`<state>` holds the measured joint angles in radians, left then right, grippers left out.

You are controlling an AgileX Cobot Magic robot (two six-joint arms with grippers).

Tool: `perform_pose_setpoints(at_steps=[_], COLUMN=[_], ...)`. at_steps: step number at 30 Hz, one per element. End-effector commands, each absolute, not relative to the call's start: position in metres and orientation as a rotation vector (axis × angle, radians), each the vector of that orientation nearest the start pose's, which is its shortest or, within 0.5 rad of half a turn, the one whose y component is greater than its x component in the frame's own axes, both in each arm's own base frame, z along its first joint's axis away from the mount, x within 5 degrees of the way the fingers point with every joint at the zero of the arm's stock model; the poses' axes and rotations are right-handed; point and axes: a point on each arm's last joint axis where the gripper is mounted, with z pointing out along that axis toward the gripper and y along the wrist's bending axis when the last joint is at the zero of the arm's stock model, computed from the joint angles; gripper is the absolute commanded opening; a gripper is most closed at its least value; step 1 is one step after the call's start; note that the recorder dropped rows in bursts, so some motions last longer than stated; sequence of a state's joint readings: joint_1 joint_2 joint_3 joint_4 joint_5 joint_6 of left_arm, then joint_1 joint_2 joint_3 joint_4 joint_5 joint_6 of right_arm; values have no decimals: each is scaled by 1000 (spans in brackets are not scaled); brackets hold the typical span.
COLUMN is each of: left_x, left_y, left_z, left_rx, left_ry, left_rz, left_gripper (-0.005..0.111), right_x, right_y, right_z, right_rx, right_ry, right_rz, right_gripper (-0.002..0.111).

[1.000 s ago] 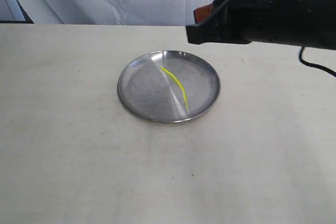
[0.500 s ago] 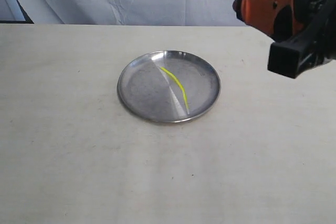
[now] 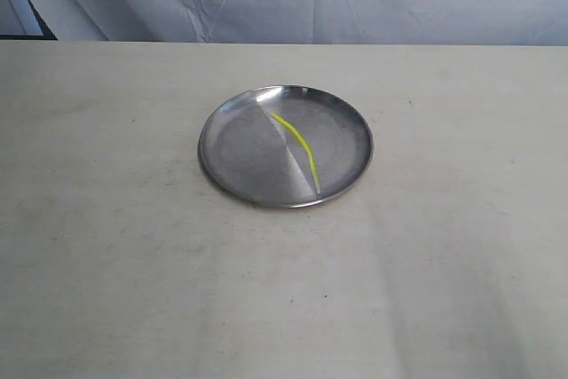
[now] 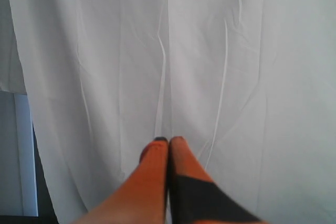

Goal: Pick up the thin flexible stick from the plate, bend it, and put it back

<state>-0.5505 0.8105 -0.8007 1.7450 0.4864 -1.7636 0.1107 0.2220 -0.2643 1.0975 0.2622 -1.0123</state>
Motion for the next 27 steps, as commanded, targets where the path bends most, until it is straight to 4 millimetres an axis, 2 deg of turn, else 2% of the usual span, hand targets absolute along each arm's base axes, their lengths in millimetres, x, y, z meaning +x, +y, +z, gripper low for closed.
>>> perform_pose_setpoints(at_steps=[1,3,6,8,16,27], left_x=[158,158,158,158,158,158], left_y=[-49,-49,-49,-49,-49,-49], left_z=[409,409,409,409,409,409], left_rx=[-9,-9,-9,-9,-11,-11], left_ry=[1422,1422,1422,1422,1423,1423], left_rz=[-124,-124,-124,-124,-126,-126], left_gripper=[0,0,0,0,0,0], right_x=[56,57,61,62,61,56], right_y=[19,16,14,14,17,18], right_z=[259,242,206,197,195,199], right_rx=[-83,-31,4,10,-36,-59], right_ry=[1535,1566,1665,1691,1715,1649], right_rz=[194,151,158,166,165,160], right_gripper=[0,0,0,0,0,0])
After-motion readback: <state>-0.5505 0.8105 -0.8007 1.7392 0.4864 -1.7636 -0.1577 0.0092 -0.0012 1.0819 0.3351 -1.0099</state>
